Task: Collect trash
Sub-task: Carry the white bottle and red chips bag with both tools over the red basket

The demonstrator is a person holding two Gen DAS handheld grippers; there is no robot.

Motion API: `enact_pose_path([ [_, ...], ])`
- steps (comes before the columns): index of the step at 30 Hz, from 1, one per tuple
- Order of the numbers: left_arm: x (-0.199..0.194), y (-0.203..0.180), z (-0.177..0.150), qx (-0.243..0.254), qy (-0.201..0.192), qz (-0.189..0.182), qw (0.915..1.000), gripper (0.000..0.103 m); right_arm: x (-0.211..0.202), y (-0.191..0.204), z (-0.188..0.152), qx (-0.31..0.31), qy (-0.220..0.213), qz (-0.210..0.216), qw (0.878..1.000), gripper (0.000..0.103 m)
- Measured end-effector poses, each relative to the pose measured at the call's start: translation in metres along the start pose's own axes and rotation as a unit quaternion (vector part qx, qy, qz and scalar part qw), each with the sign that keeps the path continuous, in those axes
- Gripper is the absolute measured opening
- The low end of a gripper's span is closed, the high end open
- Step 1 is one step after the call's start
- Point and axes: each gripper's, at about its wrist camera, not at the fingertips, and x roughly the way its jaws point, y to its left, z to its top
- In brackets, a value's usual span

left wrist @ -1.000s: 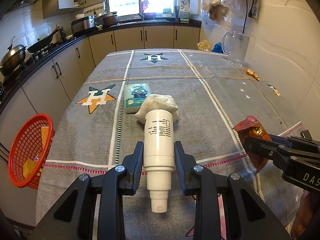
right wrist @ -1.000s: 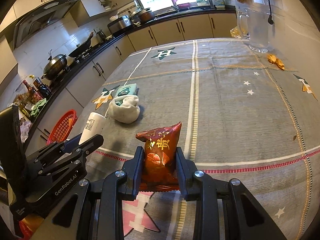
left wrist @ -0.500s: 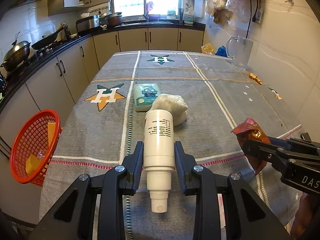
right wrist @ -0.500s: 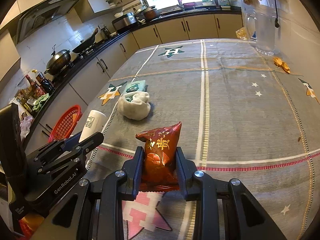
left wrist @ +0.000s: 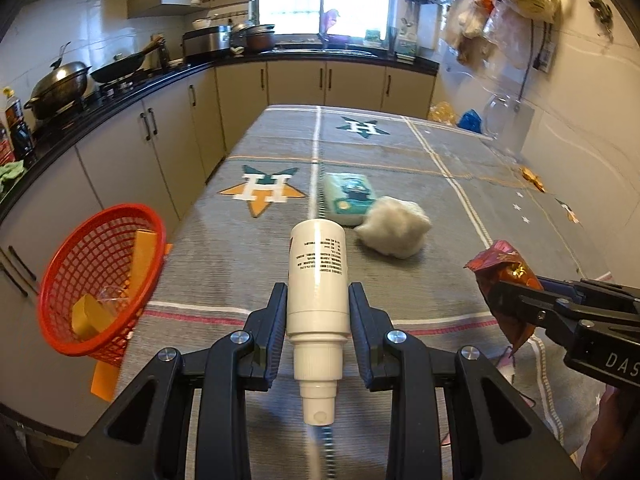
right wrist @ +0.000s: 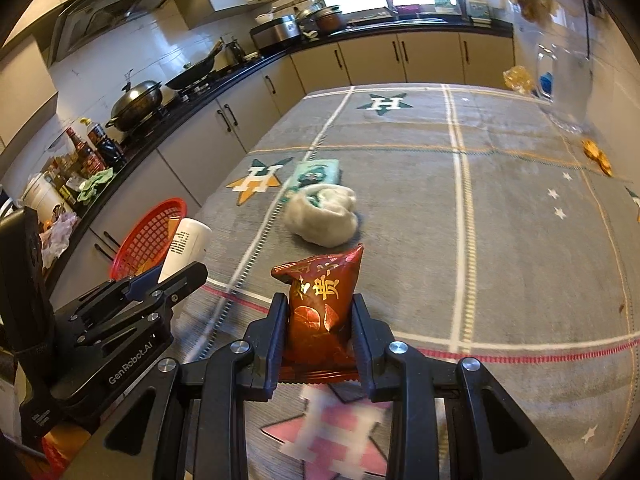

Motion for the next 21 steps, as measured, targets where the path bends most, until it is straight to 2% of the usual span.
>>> enact_pose_path([
  [21, -0.011, 0.096, 0.007, -0.079, -0.019, 0.058, 0.995, 0.029, 0.043, 0.084, 0.039, -0.069, 0.022, 0.044, 0.996, 0.033],
])
